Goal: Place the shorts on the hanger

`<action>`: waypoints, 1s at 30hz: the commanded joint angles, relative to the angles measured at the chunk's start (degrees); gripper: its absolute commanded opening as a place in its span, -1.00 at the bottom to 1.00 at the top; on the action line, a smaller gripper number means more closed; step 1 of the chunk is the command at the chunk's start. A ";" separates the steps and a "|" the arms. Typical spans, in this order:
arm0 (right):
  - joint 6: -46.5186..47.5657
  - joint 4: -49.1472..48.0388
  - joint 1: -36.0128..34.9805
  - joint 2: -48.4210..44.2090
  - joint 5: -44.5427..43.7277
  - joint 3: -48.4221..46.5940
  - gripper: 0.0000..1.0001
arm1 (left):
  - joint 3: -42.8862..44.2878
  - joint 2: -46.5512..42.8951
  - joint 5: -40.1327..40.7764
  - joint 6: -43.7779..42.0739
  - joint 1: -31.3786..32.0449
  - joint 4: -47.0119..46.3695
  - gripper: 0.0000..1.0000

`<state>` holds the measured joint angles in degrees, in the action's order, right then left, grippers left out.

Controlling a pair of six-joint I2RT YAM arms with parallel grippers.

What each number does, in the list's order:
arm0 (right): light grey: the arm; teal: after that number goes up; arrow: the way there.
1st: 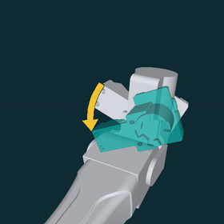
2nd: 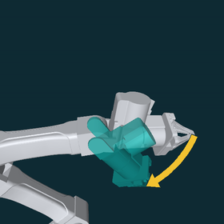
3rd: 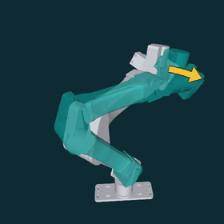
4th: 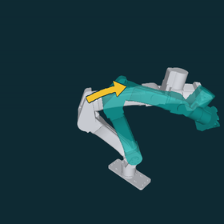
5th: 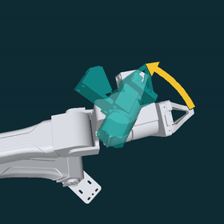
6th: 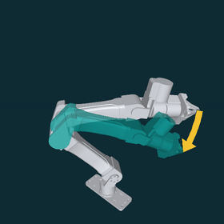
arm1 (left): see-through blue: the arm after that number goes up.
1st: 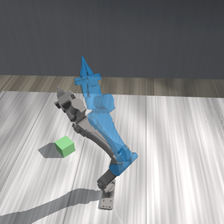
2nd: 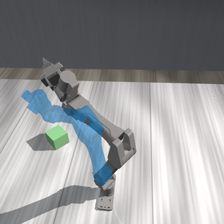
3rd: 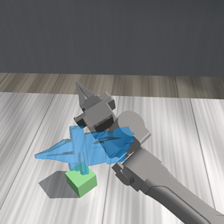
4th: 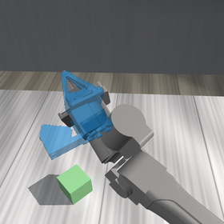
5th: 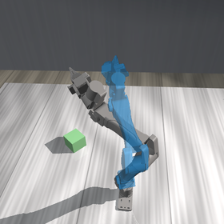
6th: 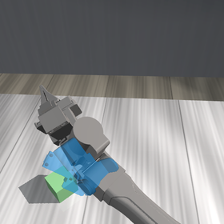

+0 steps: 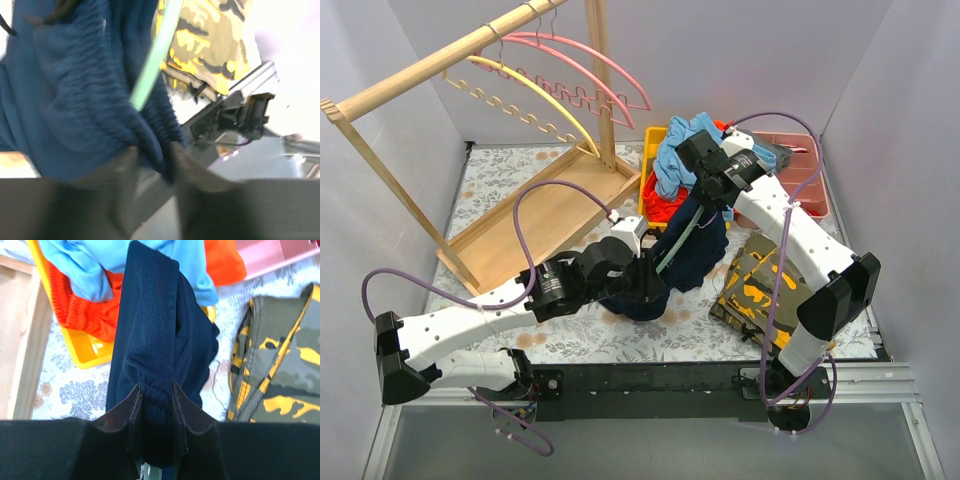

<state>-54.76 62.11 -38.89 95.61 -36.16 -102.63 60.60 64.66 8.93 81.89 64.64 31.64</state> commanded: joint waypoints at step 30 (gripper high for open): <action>1.76 10.84 8.75 7.83 23.24 -13.91 -0.97 | -10.59 -2.37 19.87 -25.11 11.81 -5.80 0.81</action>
<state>-52.90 71.50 -30.35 103.20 -15.42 -111.83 47.83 58.30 16.95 58.57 72.53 27.75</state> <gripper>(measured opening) 0.283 0.903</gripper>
